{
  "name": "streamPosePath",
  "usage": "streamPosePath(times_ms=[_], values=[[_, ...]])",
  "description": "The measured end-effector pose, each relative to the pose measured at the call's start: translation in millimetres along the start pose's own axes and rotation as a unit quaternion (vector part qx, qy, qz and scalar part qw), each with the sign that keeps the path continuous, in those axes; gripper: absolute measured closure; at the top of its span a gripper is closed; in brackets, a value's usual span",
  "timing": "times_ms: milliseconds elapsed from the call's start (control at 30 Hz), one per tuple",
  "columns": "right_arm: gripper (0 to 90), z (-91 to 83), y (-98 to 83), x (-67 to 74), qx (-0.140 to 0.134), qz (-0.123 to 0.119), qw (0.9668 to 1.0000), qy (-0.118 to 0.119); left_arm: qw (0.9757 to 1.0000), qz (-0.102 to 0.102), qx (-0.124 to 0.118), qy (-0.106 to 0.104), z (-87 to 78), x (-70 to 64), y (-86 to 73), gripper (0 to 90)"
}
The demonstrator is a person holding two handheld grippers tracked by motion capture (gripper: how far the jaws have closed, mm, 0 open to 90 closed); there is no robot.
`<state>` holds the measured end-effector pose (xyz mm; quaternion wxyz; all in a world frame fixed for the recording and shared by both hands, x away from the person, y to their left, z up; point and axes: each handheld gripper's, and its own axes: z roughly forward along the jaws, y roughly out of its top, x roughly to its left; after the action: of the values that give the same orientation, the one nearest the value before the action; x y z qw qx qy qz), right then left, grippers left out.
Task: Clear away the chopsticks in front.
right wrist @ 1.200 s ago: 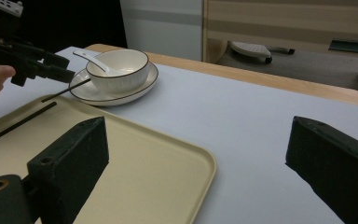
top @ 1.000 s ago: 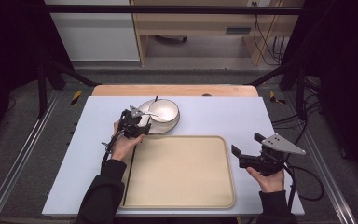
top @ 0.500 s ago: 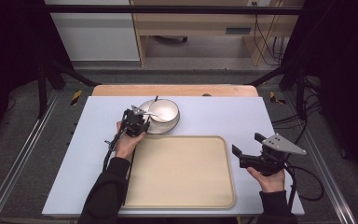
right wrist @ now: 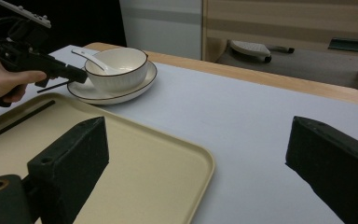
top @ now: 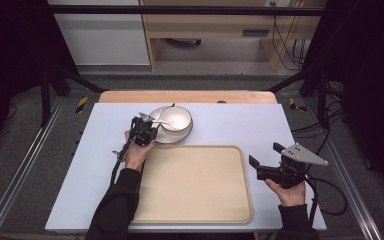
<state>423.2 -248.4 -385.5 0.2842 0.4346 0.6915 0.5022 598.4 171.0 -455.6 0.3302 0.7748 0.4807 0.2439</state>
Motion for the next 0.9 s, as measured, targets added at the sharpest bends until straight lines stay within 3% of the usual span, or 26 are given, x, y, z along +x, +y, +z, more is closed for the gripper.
streamPosePath(times_ms=[400, 667, 900], values=[[5.9, 1.1, -0.8, 0.2, 0.001, -0.001, 1.0, -0.001, 0.9997, -0.014, -0.016, 0.012, -13.4, 4.4, 0.0, 85.4], [5.9, -0.5, -0.7, -1.3, -0.001, 0.002, 1.0, -0.003, 0.9986, -0.036, -0.026, 0.029, -32.1, 12.4, -6.5, 85.5], [5.9, -0.5, -1.4, -2.0, 0.0, 0.002, 1.0, -0.005, 0.9963, -0.058, -0.036, 0.052, -57.3, 14.8, -22.3, 85.5]])
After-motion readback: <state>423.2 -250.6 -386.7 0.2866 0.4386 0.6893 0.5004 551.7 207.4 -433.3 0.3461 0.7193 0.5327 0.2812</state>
